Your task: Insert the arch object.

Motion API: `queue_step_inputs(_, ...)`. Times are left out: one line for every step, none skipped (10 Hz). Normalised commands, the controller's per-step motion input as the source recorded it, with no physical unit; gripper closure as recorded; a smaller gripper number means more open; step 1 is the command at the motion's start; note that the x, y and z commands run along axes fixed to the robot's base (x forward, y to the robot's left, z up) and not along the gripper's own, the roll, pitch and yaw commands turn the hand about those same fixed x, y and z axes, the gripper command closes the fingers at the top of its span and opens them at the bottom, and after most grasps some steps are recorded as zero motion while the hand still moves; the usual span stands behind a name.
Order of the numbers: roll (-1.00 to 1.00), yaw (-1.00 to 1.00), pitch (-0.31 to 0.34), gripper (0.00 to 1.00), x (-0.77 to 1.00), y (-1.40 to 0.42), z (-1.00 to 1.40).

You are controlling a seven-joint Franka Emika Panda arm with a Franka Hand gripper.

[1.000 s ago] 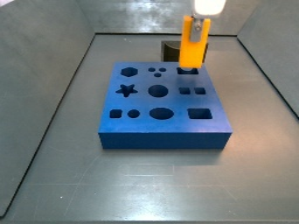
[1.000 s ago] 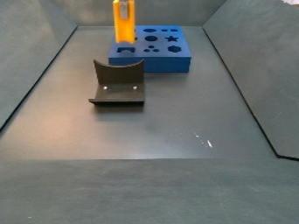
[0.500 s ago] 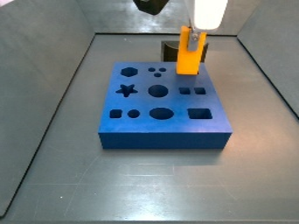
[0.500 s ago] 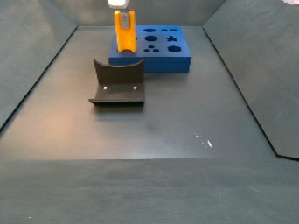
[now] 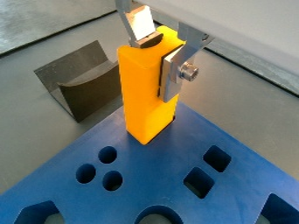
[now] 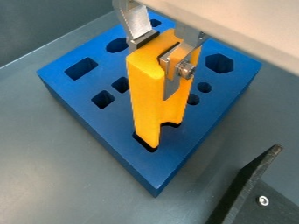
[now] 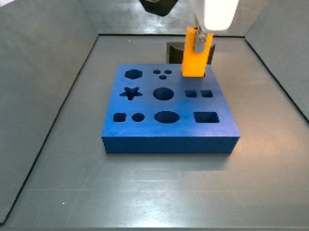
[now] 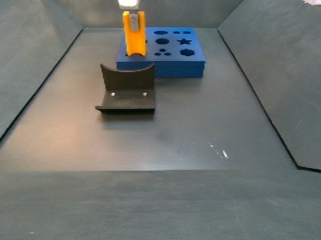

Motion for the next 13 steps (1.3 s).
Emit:
queue_step_inputs(0.0, 0.0, 0.043, 1.0, 0.19, 0.0, -0.33)
queue_step_inputs(0.0, -0.02, 0.073, 1.0, 0.3, 0.0, -0.35)
queue_step_inputs(0.0, -0.03, 0.091, 1.0, 0.29, 0.0, -0.35)
queue_step_inputs(0.0, 0.0, 0.094, 1.0, 0.26, 0.0, -0.37)
queue_step_inputs(0.01, 0.0, 0.064, 1.0, 0.17, 0.0, -0.41)
queue_step_inputs(0.0, 0.0, 0.0, 1.0, 0.01, 0.0, -0.41)
queue_step_inputs(0.0, -0.03, 0.0, 1.0, 0.0, -0.03, -0.37)
queue_step_inputs(0.0, -0.04, -0.096, 1.0, -0.06, -0.07, -0.43)
queue_step_inputs(0.0, 0.0, -0.13, 1.0, -0.03, -0.06, -0.48)
queue_step_inputs(0.0, 0.0, -0.103, 1.0, -0.05, -0.09, -0.35)
queue_step_inputs(0.0, 0.0, -0.13, 1.0, 0.0, -0.05, -0.15)
queue_step_inputs(0.0, 0.0, -0.037, 1.0, 0.0, 0.0, 0.0)
queue_step_inputs(0.0, 0.0, 0.0, 1.0, 0.0, 0.0, 0.0)
